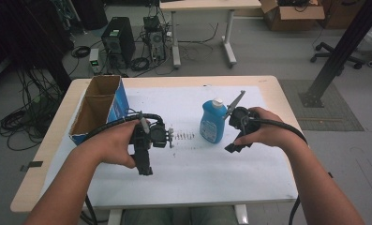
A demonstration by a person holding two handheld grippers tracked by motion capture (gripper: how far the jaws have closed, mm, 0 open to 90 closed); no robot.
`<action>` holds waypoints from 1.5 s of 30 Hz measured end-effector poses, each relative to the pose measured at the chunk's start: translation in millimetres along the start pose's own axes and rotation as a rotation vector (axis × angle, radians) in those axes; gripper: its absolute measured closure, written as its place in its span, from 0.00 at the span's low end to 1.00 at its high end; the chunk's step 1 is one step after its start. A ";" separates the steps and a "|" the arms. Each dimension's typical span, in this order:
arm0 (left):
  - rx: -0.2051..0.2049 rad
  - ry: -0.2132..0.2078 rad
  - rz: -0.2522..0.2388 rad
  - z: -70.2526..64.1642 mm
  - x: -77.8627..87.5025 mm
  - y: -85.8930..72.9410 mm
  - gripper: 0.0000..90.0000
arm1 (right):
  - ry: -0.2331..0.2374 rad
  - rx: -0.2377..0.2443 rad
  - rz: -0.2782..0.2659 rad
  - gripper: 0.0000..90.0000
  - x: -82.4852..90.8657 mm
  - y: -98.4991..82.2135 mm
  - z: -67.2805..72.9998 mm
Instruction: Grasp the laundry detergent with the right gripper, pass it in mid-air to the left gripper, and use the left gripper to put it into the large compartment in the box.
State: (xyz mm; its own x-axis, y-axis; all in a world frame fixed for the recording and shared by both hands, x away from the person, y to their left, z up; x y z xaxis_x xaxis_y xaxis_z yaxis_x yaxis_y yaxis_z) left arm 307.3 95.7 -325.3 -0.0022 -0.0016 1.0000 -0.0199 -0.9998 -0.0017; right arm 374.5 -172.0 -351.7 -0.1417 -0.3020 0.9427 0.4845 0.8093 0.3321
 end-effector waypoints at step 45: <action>-0.008 -0.012 0.014 -7.5 -7.7 -3.7 0.00 | 0.005 -0.183 -0.341 0.04 -47.5 -13.4 -22.6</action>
State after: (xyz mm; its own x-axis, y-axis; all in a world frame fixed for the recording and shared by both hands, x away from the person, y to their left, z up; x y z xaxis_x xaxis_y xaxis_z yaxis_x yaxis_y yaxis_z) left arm 299.9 99.5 -333.0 0.0098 -0.0155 0.9998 -0.0283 -0.9995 -0.0152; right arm 394.2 -179.9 -401.6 -0.3171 -0.5413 0.7787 0.5561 0.5590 0.6150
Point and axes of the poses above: each handheld gripper's, and its own axes: x roughly backward along the jaws, y roughly out of its top, z roughly to its left, the point moved 3 cm from there along -x, roughly forward along the jaws, and after that the axes turned 7 degrees about -x, right-handed, at the moved point
